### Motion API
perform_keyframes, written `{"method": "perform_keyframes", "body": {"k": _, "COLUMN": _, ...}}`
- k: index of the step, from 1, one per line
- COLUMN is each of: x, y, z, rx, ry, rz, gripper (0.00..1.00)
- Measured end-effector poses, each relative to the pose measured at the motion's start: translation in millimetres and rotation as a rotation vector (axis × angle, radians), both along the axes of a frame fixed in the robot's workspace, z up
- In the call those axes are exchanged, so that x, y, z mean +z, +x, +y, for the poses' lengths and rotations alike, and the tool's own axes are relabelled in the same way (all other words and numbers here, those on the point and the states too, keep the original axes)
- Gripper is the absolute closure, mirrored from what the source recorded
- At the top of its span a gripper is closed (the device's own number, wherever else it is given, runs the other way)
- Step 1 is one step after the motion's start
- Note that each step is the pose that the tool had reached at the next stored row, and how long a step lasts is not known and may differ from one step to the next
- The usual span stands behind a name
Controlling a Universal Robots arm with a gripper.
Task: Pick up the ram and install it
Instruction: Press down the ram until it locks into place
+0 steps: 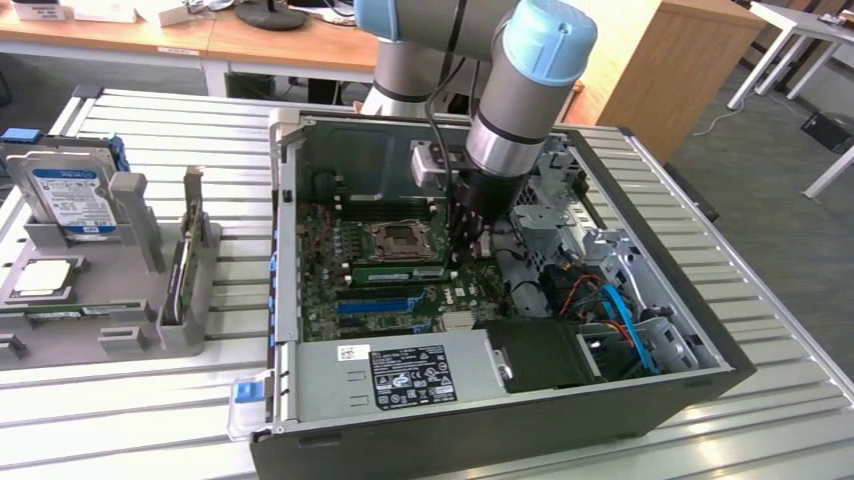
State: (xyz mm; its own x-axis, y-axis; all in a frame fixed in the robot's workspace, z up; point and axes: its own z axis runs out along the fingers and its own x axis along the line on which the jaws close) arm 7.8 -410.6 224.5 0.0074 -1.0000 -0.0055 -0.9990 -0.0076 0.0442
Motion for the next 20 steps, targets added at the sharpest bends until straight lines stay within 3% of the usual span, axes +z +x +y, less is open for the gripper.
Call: {"method": "perform_keyframes", "body": {"k": 20, "x": -2.2, "y": 0.0, "z": 0.0, "rx": 0.000, "ry": 0.0001, "rz": 0.0000, "gripper": 0.90}}
